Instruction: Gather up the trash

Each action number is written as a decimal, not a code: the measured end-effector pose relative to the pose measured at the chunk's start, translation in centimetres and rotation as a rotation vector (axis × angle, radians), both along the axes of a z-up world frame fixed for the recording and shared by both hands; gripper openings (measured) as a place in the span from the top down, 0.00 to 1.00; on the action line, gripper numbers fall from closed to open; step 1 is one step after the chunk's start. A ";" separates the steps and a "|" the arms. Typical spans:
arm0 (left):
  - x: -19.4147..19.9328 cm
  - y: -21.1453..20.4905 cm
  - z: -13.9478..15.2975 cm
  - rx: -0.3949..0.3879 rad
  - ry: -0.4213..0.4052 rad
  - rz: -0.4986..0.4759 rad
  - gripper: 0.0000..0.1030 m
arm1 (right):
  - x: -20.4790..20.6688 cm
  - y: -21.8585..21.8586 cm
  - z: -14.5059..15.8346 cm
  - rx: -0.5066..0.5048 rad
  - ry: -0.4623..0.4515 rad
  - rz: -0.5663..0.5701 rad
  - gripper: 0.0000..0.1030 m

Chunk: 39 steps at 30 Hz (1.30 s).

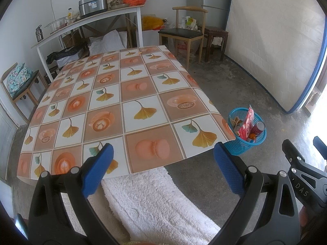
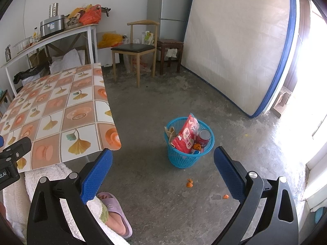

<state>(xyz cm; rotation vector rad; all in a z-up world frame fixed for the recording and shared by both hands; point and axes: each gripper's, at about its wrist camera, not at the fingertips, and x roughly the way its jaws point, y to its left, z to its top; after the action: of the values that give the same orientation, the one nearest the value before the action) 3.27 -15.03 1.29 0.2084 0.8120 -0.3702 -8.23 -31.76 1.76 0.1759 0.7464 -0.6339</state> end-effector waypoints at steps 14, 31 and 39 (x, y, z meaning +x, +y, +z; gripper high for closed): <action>0.0 0.0 0.0 0.000 0.001 -0.001 0.08 | 0.0 -0.1 0.0 0.000 -0.001 0.000 0.06; 0.0 0.0 0.0 -0.001 0.001 -0.001 0.08 | 0.0 0.1 0.2 -0.001 0.000 -0.005 0.06; 0.0 0.0 0.0 -0.001 0.003 0.001 0.08 | -0.1 0.1 0.4 0.000 -0.004 -0.009 0.06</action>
<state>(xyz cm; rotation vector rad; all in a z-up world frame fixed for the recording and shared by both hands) 3.30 -15.00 1.28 0.2063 0.8153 -0.3702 -8.32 -31.66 2.18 0.1802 0.7420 -0.6418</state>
